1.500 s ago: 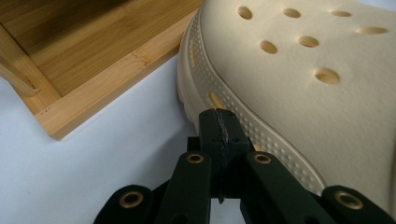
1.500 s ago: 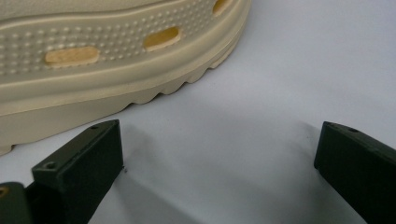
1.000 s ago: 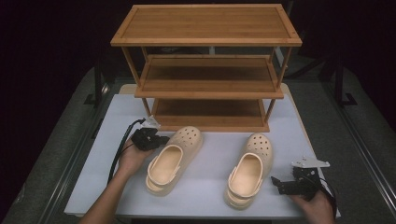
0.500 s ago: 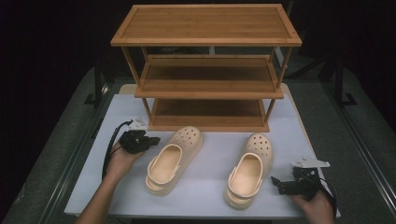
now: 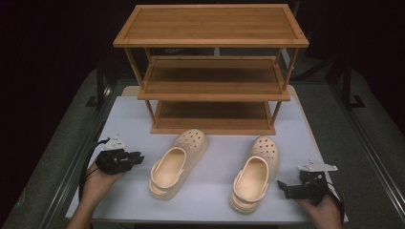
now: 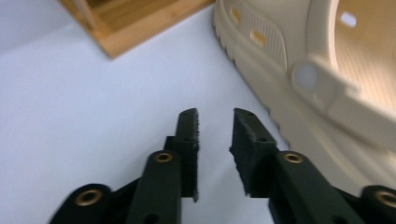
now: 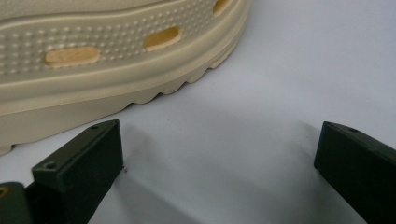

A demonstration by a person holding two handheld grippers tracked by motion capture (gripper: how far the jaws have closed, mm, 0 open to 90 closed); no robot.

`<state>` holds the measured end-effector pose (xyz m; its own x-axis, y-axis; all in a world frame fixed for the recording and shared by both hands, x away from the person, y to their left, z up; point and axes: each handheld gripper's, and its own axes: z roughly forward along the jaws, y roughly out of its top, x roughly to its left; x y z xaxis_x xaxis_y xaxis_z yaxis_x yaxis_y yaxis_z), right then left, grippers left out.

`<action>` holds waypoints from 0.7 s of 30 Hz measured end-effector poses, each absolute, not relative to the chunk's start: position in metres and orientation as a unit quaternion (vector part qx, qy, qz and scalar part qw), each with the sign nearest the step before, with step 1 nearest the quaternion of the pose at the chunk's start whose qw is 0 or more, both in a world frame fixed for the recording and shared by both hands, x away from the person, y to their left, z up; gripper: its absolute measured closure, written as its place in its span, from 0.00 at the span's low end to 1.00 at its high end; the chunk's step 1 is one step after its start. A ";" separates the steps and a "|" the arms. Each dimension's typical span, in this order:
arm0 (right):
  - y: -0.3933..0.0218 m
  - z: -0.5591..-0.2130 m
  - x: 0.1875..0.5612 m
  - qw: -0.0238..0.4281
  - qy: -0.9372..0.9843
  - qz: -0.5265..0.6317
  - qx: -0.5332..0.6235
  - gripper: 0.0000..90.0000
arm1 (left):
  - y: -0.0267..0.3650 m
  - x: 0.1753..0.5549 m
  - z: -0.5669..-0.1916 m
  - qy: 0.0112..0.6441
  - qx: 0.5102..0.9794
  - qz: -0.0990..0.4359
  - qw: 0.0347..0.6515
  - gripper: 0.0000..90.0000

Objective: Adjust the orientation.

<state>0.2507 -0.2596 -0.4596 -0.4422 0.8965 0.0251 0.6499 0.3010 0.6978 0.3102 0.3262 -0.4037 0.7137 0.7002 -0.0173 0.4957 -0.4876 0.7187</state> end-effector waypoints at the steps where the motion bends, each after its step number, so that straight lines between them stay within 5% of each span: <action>1: -0.260 -0.460 0.251 0.189 0.784 0.326 0.493 0.01 | 0.331 0.304 -0.407 0.354 0.852 0.141 0.358 0.75; 21: -0.259 -0.460 0.251 0.190 0.784 0.326 0.492 0.01 | 0.348 0.280 -0.446 0.385 0.854 0.154 0.313 0.00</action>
<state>0.2508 -0.2595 -0.4597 -0.4429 0.8963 0.0227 0.6488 0.3029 0.6981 0.2802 0.3478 -0.4464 0.6556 0.7548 0.0216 0.5621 -0.5069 0.6535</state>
